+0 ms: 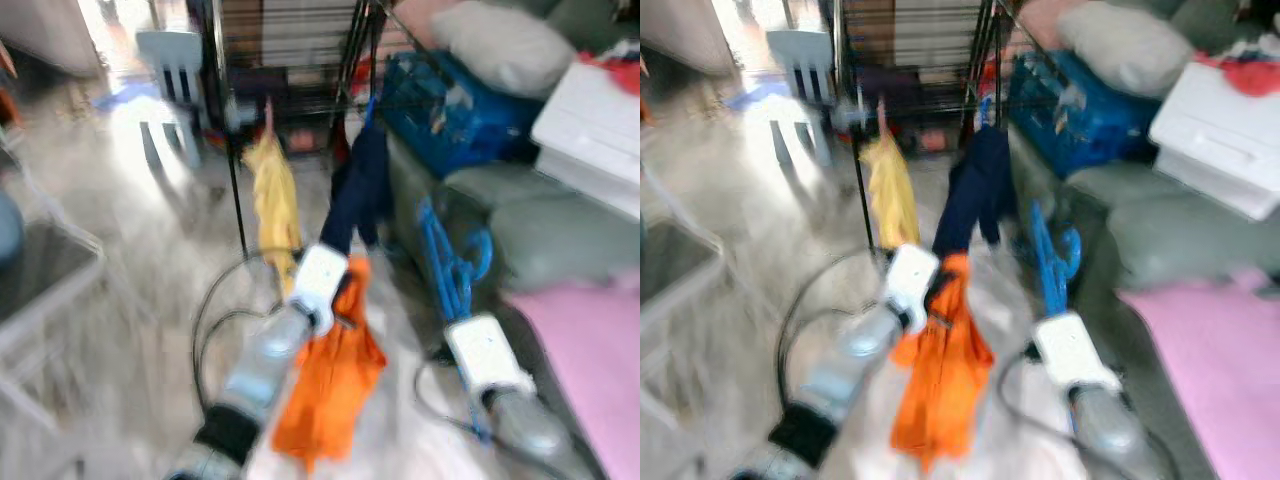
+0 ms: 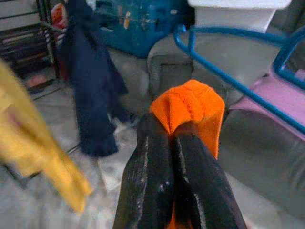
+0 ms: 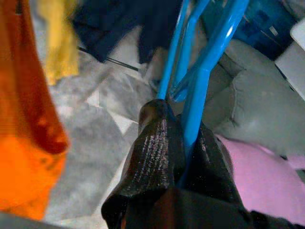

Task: Hang hanger

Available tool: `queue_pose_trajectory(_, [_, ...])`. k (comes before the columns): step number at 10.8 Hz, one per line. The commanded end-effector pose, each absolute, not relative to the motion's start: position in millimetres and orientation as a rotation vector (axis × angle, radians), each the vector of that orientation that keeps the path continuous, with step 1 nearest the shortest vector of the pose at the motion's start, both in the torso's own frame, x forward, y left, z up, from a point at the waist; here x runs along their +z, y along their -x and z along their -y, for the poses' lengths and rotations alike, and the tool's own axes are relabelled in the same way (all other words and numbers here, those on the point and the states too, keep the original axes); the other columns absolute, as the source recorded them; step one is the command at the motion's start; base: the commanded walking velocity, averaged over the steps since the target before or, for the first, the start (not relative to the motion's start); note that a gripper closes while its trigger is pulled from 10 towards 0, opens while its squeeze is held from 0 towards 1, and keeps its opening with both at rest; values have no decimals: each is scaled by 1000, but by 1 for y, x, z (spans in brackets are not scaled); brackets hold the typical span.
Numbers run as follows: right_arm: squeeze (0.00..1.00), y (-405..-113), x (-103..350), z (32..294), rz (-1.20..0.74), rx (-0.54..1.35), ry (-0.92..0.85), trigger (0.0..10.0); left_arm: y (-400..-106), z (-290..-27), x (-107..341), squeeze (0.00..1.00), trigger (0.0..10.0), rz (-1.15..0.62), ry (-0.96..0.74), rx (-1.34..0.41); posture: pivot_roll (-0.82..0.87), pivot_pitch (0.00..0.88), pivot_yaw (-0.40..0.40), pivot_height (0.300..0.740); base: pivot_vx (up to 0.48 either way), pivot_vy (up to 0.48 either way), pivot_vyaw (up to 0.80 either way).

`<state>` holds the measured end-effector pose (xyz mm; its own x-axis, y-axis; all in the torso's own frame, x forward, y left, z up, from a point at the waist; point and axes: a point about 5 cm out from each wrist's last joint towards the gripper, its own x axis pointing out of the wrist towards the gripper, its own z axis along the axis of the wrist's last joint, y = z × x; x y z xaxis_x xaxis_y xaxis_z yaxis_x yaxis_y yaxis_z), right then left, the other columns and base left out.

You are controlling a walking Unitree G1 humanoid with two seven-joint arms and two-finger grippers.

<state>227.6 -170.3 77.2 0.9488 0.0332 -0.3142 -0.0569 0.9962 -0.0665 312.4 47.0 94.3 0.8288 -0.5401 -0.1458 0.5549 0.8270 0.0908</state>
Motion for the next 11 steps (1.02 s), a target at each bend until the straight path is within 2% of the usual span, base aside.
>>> queue_pose_trajectory(1, [0,-229,79,174,-316,38,84,10000,-314,-42,103,0,10000,-80,-133,-593,-19,0,-35,740,-412,0,0])
queue_pose_trajectory(4, [0,-226,76,173,-323,32,80,10000,-313,-41,103,0,10000,-73,-137,-608,-24,0,-25,740,-420,0,0])
queue_pose_trajectory(8, [0,-226,78,172,-320,35,77,10000,-321,-46,112,0,10000,-20,-133,-596,-27,0,-22,740,0,0,0])
queue_pose_trajectory(11, [0,-224,80,179,-317,26,93,10000,-343,-56,133,0,10000,102,-278,-574,-33,0,-3,740,0,0,0])
